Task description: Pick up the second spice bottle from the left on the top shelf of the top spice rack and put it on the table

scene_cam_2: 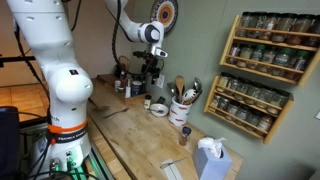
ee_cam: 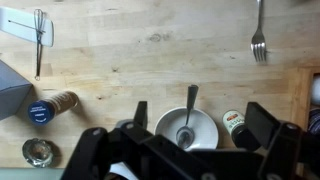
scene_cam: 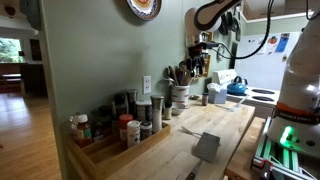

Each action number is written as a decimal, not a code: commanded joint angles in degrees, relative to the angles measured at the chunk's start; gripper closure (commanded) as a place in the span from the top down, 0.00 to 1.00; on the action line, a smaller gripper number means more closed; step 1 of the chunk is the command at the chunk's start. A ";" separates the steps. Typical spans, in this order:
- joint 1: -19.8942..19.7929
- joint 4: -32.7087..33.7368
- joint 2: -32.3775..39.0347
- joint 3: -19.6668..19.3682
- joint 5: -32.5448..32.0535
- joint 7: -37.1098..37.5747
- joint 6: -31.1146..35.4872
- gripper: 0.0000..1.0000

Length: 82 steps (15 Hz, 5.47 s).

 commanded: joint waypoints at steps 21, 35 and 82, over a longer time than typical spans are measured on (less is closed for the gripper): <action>-7.92 8.07 -11.93 -14.48 -0.97 -4.86 -5.81 1.00; -13.47 28.19 -12.53 -20.16 -0.12 -5.88 -4.09 1.00; -13.28 70.87 22.85 -30.24 9.30 9.17 2.22 1.00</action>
